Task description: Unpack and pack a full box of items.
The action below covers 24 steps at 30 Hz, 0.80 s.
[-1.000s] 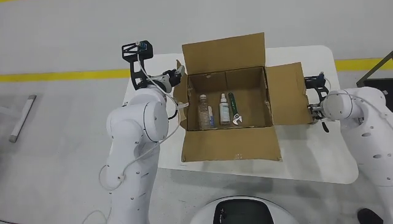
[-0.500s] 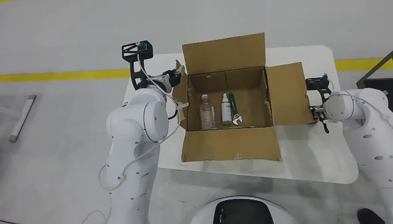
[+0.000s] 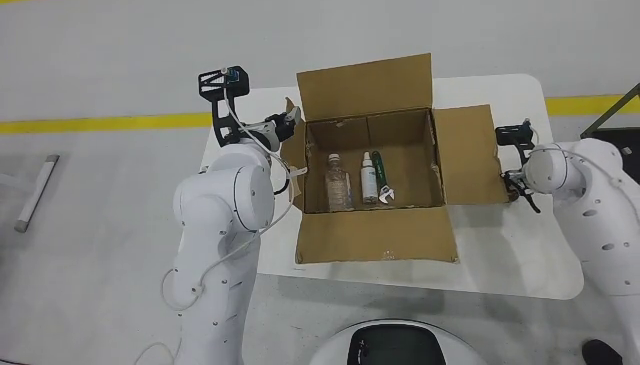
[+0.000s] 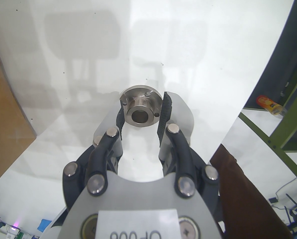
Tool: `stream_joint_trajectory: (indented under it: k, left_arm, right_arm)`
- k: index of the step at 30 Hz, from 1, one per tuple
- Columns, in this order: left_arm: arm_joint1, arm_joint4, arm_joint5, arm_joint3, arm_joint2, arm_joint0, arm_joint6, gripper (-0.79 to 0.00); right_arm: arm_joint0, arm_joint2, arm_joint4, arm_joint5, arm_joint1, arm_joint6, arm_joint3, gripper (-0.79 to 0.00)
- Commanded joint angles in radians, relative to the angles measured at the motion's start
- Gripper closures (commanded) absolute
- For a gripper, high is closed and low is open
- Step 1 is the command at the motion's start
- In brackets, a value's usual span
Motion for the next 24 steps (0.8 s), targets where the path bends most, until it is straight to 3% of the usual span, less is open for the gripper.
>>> stream_joint_trajectory:
  k: [1,18,22,23,24]
  left_arm:
    - [0.000,0.000,0.000,0.000,0.000,0.000,0.000,-0.785]
    - [0.000,0.000,0.000,0.000,0.000,0.000,0.000,-0.785]
    - [0.000,0.000,0.000,0.000,0.000,0.000,0.000,-0.785]
    - [0.000,0.000,0.000,0.000,0.000,0.000,0.000,-0.785]
    - [0.000,0.000,0.000,0.000,0.000,0.000,0.000,-0.785]
  right_arm:
    - [0.001,-0.001,0.002,-0.002,0.000,0.000,0.004,-0.332]
    - [0.011,-0.012,0.016,-0.014,0.000,-0.017,0.044,-0.280]
    - [0.012,-0.014,0.018,-0.016,0.001,-0.021,0.046,-0.089]
    - [0.012,-0.014,0.018,-0.015,0.001,-0.024,0.046,-0.089]
    - [0.012,-0.013,0.018,-0.014,0.001,-0.026,0.045,0.000]
